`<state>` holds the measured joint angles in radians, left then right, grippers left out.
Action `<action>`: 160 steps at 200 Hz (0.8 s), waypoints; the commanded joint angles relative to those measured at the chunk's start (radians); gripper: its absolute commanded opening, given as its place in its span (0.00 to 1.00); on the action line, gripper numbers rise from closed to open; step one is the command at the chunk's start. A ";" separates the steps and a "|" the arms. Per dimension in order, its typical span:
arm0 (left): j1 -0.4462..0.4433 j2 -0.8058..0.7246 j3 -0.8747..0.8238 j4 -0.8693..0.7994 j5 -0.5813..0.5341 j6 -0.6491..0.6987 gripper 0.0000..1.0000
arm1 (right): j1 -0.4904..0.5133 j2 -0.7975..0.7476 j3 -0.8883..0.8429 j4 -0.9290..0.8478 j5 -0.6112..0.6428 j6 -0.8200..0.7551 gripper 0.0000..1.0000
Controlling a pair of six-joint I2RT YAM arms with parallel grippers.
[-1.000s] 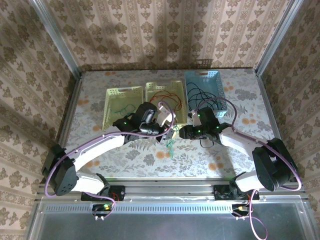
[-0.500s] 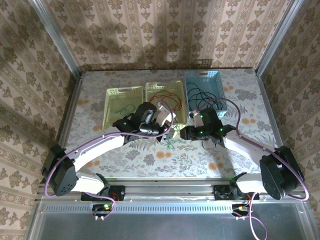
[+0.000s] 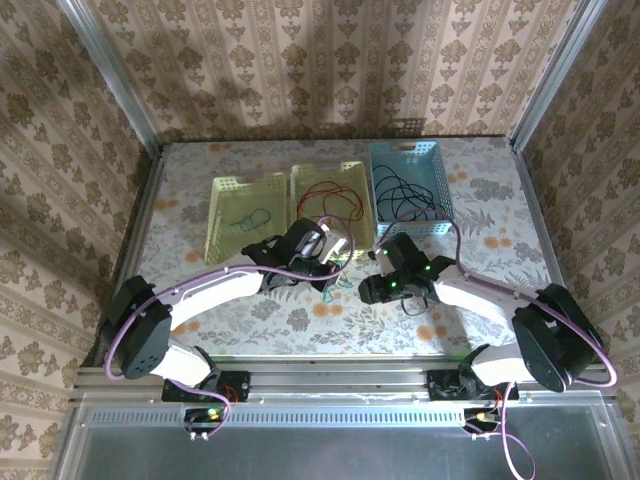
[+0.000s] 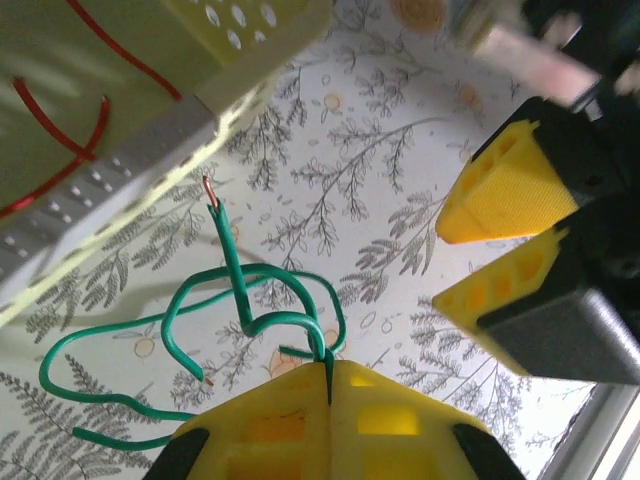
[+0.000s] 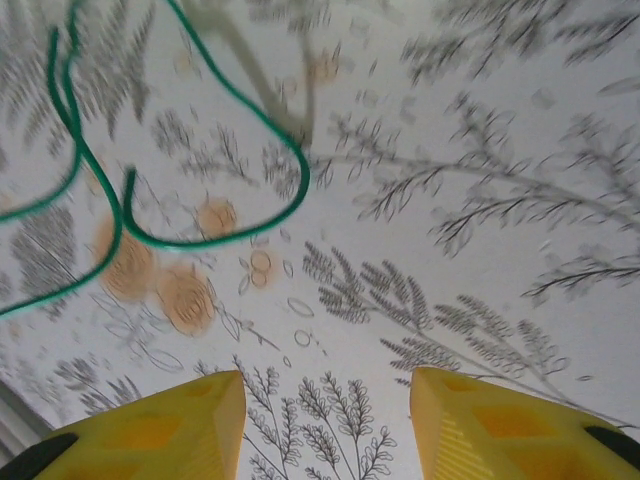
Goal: Untangle the cables
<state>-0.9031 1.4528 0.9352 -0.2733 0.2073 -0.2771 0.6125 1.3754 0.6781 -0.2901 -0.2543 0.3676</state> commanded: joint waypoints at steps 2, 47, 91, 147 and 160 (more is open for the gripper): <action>-0.020 -0.007 -0.025 -0.044 -0.049 -0.024 0.00 | 0.047 0.050 0.033 -0.038 0.066 -0.035 0.49; -0.026 -0.016 -0.045 -0.034 -0.039 -0.046 0.00 | 0.060 0.106 0.110 0.001 0.069 -0.035 0.49; -0.029 -0.029 -0.065 -0.001 -0.043 -0.058 0.00 | 0.070 0.198 0.196 0.015 0.022 -0.046 0.50; -0.031 -0.039 -0.071 0.000 -0.042 -0.056 0.00 | 0.115 0.307 0.280 -0.017 0.082 -0.054 0.50; -0.031 -0.039 -0.070 0.000 -0.039 -0.057 0.00 | 0.129 0.334 0.304 -0.054 0.140 -0.062 0.50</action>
<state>-0.9260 1.4513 0.8612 -0.3046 0.1505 -0.3214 0.7143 1.6646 0.9291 -0.2855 -0.2039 0.3313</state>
